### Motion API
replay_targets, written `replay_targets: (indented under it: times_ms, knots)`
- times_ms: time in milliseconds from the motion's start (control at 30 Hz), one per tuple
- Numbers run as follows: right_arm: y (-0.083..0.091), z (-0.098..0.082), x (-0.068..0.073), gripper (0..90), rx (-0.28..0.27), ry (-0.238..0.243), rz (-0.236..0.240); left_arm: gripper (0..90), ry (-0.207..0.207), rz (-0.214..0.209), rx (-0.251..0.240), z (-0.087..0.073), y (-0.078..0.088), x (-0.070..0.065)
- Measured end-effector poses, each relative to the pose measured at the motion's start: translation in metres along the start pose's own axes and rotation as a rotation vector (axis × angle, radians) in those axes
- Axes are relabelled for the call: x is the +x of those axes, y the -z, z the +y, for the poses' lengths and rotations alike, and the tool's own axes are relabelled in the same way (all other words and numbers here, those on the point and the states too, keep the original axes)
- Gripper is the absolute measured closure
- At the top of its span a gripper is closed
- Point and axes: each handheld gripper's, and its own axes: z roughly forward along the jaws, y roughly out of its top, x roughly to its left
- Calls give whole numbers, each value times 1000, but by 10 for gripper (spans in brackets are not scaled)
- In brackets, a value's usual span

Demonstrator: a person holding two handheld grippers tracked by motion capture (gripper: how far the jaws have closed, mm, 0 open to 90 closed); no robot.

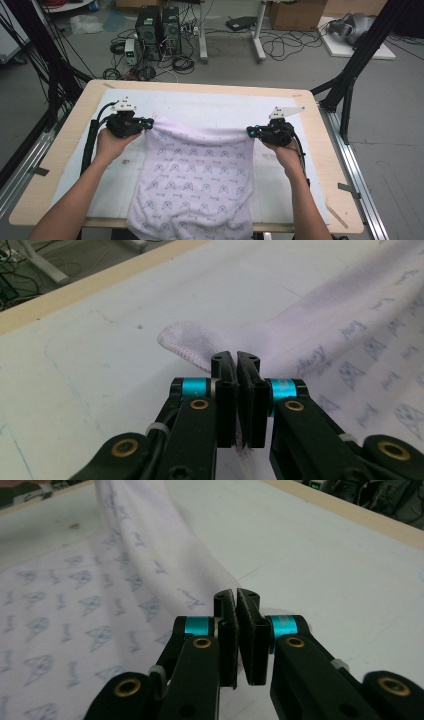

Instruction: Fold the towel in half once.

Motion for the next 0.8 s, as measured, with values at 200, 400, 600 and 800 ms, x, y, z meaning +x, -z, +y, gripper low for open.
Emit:
replay_targets:
  times_ms: [200, 400, 600, 800]
  knots:
    - [12, -24, 34, 871, 31, 39, 29, 862, -23, -51, 1, -34, 19, -27]
    - [9, -62, 61, 869, 132, 64, 55, 859, -4, -103, 40, -71, 29, -42]
    - [10, -69, 59, 708, 94, 10, 72, 647, -12, -128, 89, -74, 25, -48]
    - [3, -54, 48, 564, 79, -9, 32, 500, 26, -83, 56, -55, 16, -35]
